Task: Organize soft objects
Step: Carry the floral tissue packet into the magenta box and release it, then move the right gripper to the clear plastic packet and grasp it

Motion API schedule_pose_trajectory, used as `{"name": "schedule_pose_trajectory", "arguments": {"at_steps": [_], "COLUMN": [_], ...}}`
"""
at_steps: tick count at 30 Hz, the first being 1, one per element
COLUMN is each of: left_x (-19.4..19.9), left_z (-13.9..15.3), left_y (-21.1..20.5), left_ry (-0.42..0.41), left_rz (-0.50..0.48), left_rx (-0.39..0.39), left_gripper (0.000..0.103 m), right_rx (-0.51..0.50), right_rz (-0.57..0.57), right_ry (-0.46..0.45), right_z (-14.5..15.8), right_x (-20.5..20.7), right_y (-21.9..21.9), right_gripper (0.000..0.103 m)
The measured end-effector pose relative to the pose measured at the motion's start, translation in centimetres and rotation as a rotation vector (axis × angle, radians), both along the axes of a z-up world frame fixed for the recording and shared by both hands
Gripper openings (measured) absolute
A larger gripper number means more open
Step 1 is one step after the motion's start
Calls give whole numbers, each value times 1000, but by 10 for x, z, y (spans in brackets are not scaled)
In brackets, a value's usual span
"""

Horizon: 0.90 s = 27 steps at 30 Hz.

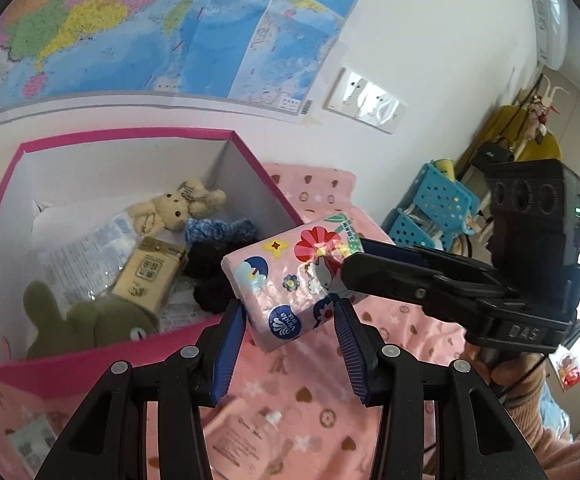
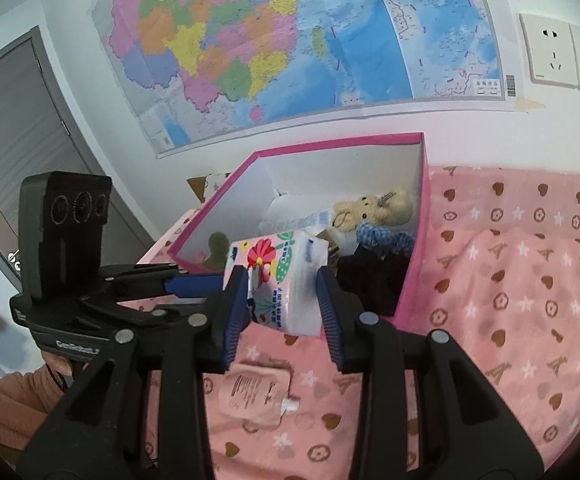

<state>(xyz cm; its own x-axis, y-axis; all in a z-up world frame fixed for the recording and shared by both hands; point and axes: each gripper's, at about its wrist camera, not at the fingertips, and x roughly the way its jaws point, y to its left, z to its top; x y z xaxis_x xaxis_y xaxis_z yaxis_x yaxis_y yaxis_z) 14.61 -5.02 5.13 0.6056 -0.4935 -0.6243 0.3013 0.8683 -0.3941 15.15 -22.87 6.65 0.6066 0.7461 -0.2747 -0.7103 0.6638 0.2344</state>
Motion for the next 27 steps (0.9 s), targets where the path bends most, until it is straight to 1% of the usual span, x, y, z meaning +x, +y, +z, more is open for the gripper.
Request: {"name": "schedule_pose_trajectory", "arguments": {"at_steps": [3,5,6,9,14,19,23,25,27], "left_x": [15,25,29,36,50,59,52,42,23], "left_z": [-4,-6,-6,-6,-14,-24,-25,-23,-19], "left_y": [0,1,1,0,0,2,6,9,15], "left_ry": [20,36,43,43,79,114,94,68,27], "left_rz": [14,14,13,15,21,39,67,81,94], "left_rx": [14,4,4,27,30,25,49,74,92], "left_gripper": [46,46,46,46,46,46,46,46,48], "right_rx": [-12,-16,-3,19,5,-37,-35,-39,-41], "right_rz": [-19,-41,-39,-39,-65,-148,-167,-166,-169], "right_ry": [14,28,39,65,102,100,84,68,48], "right_z": [0,-2,-2,-3,-6,-10,-13,-14,-14], "right_x": [12,22,27,38,53,57,51,43,33], "right_y": [3,4,2,-1,2,4,-1,-1,-2], "right_gripper": [39,39,39,39,39,39,40,40,41]}}
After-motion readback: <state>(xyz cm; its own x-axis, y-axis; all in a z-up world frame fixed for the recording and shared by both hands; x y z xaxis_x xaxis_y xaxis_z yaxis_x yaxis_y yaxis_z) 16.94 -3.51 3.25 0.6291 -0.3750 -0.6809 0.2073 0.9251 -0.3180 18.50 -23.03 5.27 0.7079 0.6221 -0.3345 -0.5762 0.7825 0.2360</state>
